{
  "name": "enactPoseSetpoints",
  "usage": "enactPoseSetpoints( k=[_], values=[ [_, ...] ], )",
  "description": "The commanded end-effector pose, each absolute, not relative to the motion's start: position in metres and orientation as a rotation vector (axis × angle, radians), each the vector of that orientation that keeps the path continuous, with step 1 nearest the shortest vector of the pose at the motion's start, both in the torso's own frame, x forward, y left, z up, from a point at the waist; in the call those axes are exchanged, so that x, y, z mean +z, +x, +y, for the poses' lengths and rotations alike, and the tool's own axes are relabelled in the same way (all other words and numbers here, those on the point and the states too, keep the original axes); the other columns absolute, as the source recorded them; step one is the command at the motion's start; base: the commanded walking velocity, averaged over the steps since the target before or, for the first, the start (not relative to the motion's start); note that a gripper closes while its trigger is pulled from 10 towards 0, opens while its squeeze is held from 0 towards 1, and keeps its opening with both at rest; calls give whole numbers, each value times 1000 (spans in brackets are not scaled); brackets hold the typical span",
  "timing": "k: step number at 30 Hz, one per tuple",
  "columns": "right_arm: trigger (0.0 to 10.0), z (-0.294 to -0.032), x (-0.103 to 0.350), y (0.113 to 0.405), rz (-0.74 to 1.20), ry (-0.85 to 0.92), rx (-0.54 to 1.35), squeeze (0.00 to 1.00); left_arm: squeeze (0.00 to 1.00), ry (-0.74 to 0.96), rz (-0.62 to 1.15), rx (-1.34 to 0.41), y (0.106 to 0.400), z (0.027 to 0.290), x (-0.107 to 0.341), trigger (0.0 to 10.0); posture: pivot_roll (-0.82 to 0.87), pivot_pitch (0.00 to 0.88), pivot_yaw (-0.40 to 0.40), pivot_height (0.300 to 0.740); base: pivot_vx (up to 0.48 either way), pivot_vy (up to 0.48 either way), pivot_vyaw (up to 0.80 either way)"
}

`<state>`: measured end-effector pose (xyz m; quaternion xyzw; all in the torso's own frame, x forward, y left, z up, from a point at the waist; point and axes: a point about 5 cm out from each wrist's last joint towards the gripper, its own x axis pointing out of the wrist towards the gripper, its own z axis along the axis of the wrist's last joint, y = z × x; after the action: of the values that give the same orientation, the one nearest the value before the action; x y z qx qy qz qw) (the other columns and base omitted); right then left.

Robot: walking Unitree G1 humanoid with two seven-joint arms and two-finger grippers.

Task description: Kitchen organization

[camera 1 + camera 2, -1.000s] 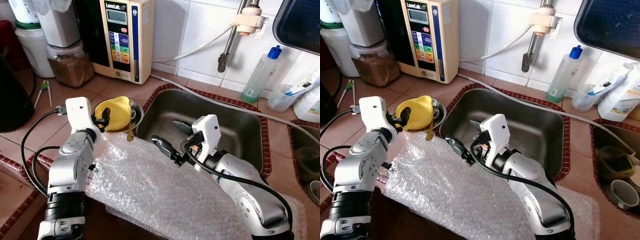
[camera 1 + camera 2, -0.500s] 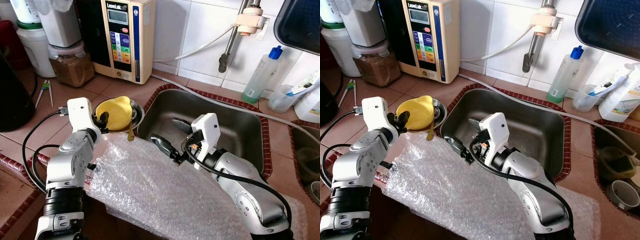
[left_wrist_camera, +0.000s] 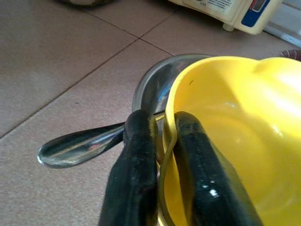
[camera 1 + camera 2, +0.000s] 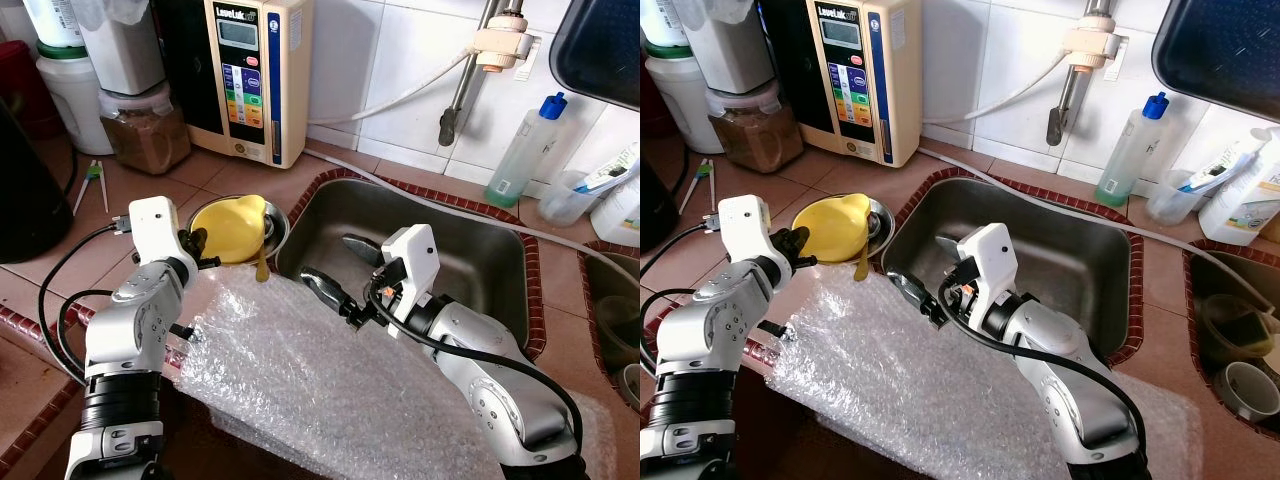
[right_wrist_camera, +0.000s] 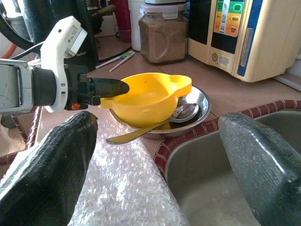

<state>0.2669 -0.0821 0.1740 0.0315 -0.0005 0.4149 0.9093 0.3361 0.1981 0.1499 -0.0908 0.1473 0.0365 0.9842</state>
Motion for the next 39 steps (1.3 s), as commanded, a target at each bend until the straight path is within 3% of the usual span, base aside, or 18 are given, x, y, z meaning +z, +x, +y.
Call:
enactPoseSetpoints(
  k=[1,11,22,33,39],
  values=[
    [10000,-83,176,269,-6,65,850,0,0,-178,266,91,338,200,158,0,-6,19,-33,740,0,0,0],
    [10000,-84,180,271,-12,109,862,0,0,-190,227,113,337,198,162,0,-7,14,-32,740,0,0,0],
    [10000,-93,178,284,-7,208,739,0,0,-67,-16,106,338,175,190,0,-16,2,-34,740,0,0,0],
    [10000,-96,191,304,-38,426,598,0,0,178,-181,-70,330,120,187,0,-25,0,-47,740,0,0,0],
    [10000,-92,193,309,-40,492,570,0,0,188,-223,-138,329,99,187,0,-17,0,-51,740,0,0,0]
  ],
)
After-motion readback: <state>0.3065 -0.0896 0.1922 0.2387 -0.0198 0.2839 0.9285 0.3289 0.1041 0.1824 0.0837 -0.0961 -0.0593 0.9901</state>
